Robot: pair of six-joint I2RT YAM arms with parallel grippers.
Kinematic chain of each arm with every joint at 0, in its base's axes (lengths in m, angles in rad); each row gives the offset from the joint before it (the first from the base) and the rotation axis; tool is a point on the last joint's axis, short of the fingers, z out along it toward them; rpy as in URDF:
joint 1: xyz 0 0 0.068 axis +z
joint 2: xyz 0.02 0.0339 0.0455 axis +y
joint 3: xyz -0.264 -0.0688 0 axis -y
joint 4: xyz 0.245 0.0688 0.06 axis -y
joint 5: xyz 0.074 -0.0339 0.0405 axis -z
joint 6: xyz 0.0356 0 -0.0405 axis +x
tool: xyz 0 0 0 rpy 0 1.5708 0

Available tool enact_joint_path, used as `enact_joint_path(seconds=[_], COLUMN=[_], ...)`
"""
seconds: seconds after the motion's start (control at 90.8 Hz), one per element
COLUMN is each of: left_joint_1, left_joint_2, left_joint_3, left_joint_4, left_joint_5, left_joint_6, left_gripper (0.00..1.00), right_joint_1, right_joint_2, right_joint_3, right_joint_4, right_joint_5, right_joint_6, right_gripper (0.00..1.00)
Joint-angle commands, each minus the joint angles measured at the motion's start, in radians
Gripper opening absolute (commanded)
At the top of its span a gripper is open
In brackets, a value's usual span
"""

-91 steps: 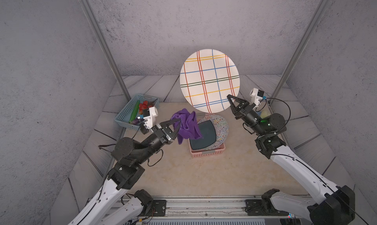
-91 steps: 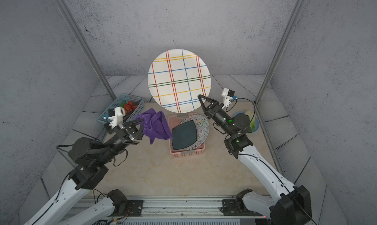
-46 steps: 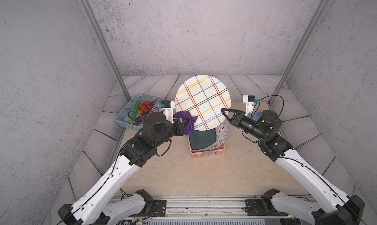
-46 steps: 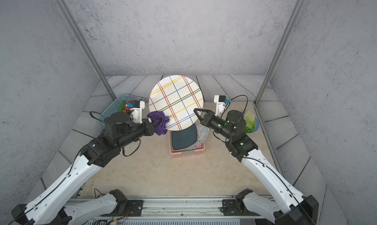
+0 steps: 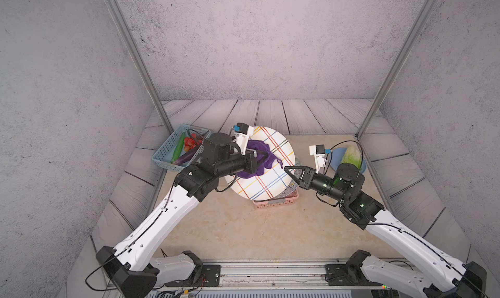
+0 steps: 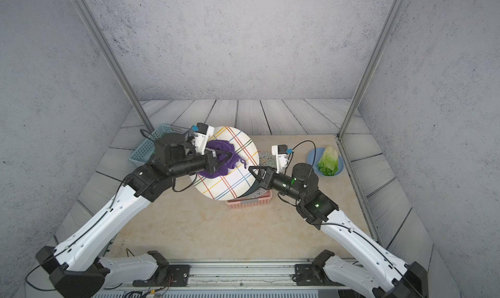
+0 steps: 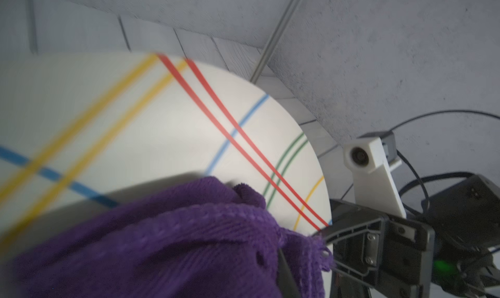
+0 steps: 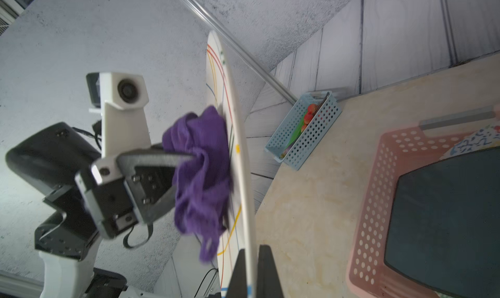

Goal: Wipe the wet plate dry
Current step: Wipe the plate with towel.

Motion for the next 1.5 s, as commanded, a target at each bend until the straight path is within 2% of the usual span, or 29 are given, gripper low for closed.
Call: enact_joint_path(seconds=[0.0,0.088,0.143,0.198,0.242,0.33,0.407,0.506,0.616,0.683,0.76,0.848,0.903,0.947,1.035,1.101,1.343,1.409,1.486], left_joint_1=[-0.015,0.006,0.037,0.05,0.048,0.017,-0.003,0.003,0.03,0.071,0.157,0.313,0.397,0.422,0.41,0.391,0.349,0.311,0.224], left_joint_2=[-0.049,-0.099,-0.112,-0.108,-0.089,-0.004,0.056,0.091,0.099,0.039,-0.059,-0.151,-0.164,-0.159,-0.142,-0.136,-0.101,-0.09,-0.082], left_joint_3=[-0.076,-0.075,-0.05,-0.019,0.0,0.061,0.109,0.148,0.198,0.174,0.117,0.013,-0.04,-0.067,-0.088,-0.094,-0.053,-0.053,-0.053], left_joint_4=[-0.03,-0.114,-0.16,-0.169,-0.148,-0.106,-0.092,-0.064,-0.067,-0.015,0.077,0.245,0.379,0.476,0.629,0.733,0.948,1.01,1.057], left_joint_5=[0.034,-0.125,-0.17,-0.17,-0.12,-0.042,-0.056,-0.164,-0.167,-0.133,-0.066,0.072,0.177,0.232,0.276,0.262,0.219,0.206,0.183], left_joint_6=[0.066,0.087,0.078,0.064,0.054,0.038,0.043,0.029,-0.003,-0.086,-0.205,-0.454,-0.623,-0.726,-0.865,-0.953,-1.175,-1.22,-1.219], left_gripper=[0.0,0.0,0.0,0.0,0.0,0.0,0.0,0.0,0.0,0.0,0.0,0.0,0.0,0.0,0.0,0.0,0.0,0.0,0.0], right_joint_1=[-0.019,-0.037,-0.036,-0.033,-0.02,0.026,0.036,0.037,0.029,-0.018,-0.124,-0.231,-0.251,-0.248,-0.24,-0.223,-0.104,-0.056,-0.009], right_joint_2=[-0.028,-0.042,-0.04,-0.019,0.005,0.038,0.061,0.074,0.057,0.038,0.019,0.016,0.031,0.053,0.115,0.152,0.258,0.291,0.341], right_joint_3=[0.106,0.11,0.101,0.097,0.093,0.069,0.074,0.095,0.096,0.109,0.094,0.031,-0.002,-0.018,-0.022,-0.038,-0.026,-0.008,0.058], right_joint_4=[0.12,0.113,0.119,0.128,0.129,0.181,0.202,0.209,0.223,0.185,0.225,0.404,0.559,0.71,0.917,1.002,1.037,1.048,1.063], right_joint_5=[0.06,0.063,0.04,-0.031,-0.068,-0.056,-0.05,-0.047,0.039,0.09,0.076,0.012,-0.028,-0.064,-0.152,-0.152,-0.17,-0.165,-0.173], right_joint_6=[0.024,0.048,0.053,0.056,0.063,0.072,0.072,0.066,0.083,0.106,0.194,0.362,0.443,0.485,0.557,0.596,0.578,0.561,0.549], right_gripper=[0.0,0.0,0.0,0.0,0.0,0.0,0.0,0.0,0.0,0.0,0.0,0.0,0.0,0.0,0.0,0.0,0.0,0.0,0.0])
